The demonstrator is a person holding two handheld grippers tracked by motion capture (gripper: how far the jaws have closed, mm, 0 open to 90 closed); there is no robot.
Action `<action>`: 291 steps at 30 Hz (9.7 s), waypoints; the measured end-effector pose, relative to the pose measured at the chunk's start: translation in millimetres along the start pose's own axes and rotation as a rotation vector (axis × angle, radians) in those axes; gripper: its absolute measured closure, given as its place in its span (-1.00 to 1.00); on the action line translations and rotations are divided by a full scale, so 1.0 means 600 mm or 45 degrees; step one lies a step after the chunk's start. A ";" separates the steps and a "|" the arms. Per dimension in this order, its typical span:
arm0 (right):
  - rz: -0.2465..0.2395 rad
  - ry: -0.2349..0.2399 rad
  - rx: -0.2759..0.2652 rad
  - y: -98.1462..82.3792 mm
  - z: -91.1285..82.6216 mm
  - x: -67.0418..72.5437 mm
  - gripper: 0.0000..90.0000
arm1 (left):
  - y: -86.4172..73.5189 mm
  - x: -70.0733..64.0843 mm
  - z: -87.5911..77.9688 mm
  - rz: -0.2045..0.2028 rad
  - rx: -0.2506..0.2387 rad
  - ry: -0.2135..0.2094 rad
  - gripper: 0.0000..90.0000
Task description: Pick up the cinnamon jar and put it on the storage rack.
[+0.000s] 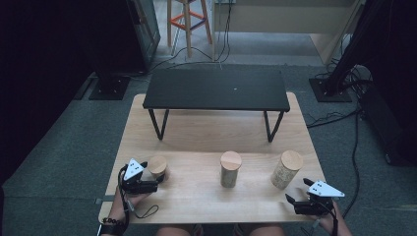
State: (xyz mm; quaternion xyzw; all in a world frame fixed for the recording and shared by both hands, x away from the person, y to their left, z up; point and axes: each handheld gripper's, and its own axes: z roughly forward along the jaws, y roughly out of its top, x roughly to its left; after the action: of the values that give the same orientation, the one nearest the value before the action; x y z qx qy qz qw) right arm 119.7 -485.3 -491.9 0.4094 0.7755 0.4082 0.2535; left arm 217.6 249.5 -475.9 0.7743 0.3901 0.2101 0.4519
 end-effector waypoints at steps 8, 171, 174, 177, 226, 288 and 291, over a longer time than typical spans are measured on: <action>-0.001 0.004 -0.002 -0.001 0.000 -0.002 -0.88 | 0.012 -0.004 0.015 0.012 0.031 0.021 -0.76; -0.004 -0.002 0.003 -0.001 0.000 0.000 -0.88 | 0.520 0.062 0.139 0.045 0.033 0.095 -0.44; -0.007 -0.007 0.002 -0.001 0.000 0.002 -0.88 | 0.513 0.063 0.131 0.022 -0.012 0.109 -0.55; -0.010 -0.012 0.004 -0.001 0.000 0.004 -0.88 | 0.505 0.065 0.113 -0.014 -0.065 0.118 -0.75; 0.010 -0.042 -0.015 -0.005 -0.002 0.011 -0.88 | 0.260 0.001 -0.067 -0.023 -0.137 0.127 -0.75; -0.042 -0.105 0.022 0.005 0.007 0.034 -0.88 | -0.046 0.020 -0.040 -0.082 -0.093 0.044 -0.75; -0.049 -0.105 0.025 0.006 0.007 0.035 -0.88 | -0.055 0.024 -0.042 -0.090 -0.090 0.035 -0.75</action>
State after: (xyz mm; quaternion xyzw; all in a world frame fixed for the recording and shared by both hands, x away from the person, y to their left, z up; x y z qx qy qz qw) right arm 113.0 -464.5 -492.6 0.4135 0.7760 0.3785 0.2891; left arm 195.7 283.7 -491.8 0.7407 0.4156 0.2182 0.4806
